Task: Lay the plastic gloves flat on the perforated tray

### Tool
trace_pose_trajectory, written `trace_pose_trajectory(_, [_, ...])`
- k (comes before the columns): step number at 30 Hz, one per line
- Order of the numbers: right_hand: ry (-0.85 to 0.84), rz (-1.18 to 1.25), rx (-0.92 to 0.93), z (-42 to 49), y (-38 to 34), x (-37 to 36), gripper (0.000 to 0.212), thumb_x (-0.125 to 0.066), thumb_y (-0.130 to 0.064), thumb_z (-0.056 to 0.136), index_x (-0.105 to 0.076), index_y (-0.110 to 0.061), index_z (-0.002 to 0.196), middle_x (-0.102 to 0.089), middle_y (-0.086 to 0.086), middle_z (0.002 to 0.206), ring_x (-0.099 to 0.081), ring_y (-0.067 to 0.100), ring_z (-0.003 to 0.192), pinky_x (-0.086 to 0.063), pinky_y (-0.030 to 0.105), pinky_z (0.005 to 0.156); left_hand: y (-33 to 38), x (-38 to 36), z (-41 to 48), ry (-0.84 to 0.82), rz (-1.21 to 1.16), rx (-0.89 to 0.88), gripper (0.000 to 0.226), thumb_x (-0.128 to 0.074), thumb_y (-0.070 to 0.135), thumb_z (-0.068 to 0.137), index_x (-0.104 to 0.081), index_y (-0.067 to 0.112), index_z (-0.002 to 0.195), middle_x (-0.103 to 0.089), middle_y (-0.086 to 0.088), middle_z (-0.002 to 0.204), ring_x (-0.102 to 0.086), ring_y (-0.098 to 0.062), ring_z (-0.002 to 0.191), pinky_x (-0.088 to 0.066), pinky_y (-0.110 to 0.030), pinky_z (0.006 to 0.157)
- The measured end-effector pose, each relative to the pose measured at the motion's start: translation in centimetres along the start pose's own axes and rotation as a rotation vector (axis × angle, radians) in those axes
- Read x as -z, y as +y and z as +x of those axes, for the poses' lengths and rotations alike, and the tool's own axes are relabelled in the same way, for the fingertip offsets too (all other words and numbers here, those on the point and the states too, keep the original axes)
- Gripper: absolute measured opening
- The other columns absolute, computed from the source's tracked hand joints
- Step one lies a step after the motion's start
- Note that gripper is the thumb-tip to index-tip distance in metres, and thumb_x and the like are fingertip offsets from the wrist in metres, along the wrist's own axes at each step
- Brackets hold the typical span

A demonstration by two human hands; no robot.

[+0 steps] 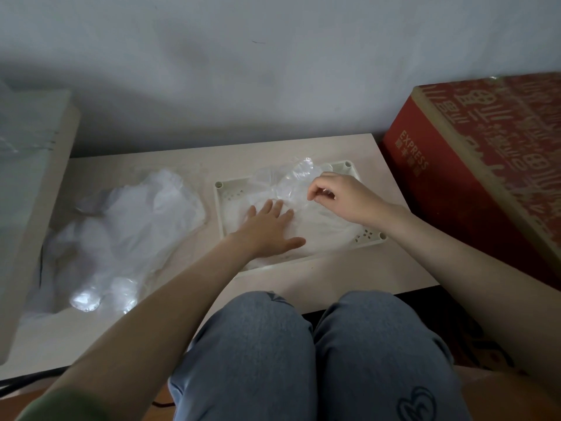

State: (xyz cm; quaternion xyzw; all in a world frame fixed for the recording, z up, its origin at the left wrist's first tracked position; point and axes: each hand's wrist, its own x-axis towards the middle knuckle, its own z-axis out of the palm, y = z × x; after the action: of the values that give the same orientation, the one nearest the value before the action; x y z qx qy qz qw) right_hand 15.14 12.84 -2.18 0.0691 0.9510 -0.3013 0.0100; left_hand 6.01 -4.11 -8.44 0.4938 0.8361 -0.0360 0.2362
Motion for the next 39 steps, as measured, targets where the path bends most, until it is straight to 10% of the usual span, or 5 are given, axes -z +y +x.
trace_pose_trajectory(4, [0.005, -0.081, 0.06, -0.3, -0.2, 0.3, 0.013, -0.051, -0.004, 0.095, -0.063, -0.004, 0.098, -0.048, -0.019, 0.082, -0.047, -0.016, 0.078, -0.032, 0.003, 0.072, 0.0, -0.1, -0.1, 0.021, 0.032, -0.006, 0.069, -0.03, 0.054, 0.098, -0.006, 0.02, 0.154, 0.004, -0.01, 0.161, 0.005, -0.027, 0.148, -0.005, -0.052, 0.118])
trace_pose_trajectory(10, [0.038, -0.11, 0.005, -0.9, 0.4, 0.9, 0.021, -0.045, -0.009, 0.099, -0.061, -0.008, 0.113, -0.053, -0.011, 0.102, -0.048, 0.002, 0.089, -0.032, 0.005, 0.075, -0.1, 0.2, -0.4, -0.011, -0.038, -0.014, 0.052, -0.014, 0.031, 0.105, -0.004, 0.018, 0.154, 0.007, -0.01, 0.161, 0.008, -0.026, 0.148, -0.001, -0.051, 0.118])
trace_pose_trajectory(29, [0.059, 0.064, -0.177, -2.4, 0.9, 1.3, 0.017, -0.044, -0.019, 0.1, -0.051, -0.012, 0.087, -0.063, 0.003, 0.071, -0.056, 0.001, 0.059, -0.043, 0.02, 0.061, -0.5, 1.4, -1.2, -0.051, -0.333, -0.001, 0.05, -0.007, 0.032, 0.106, -0.007, 0.019, 0.154, 0.002, -0.003, 0.162, 0.006, -0.016, 0.148, 0.008, -0.04, 0.118])
trace_pose_trajectory(39, [-0.005, 0.052, -0.143, -1.9, 1.0, 0.5, 0.017, -0.063, -0.018, 0.091, -0.06, -0.018, 0.107, -0.059, -0.006, 0.096, -0.058, 0.001, 0.085, -0.044, 0.019, 0.078, -0.3, 1.7, -1.2, -0.063, -0.337, 0.016, 0.05, -0.007, 0.032, 0.106, -0.008, 0.019, 0.154, 0.002, -0.003, 0.162, 0.007, -0.016, 0.148, 0.008, -0.039, 0.119])
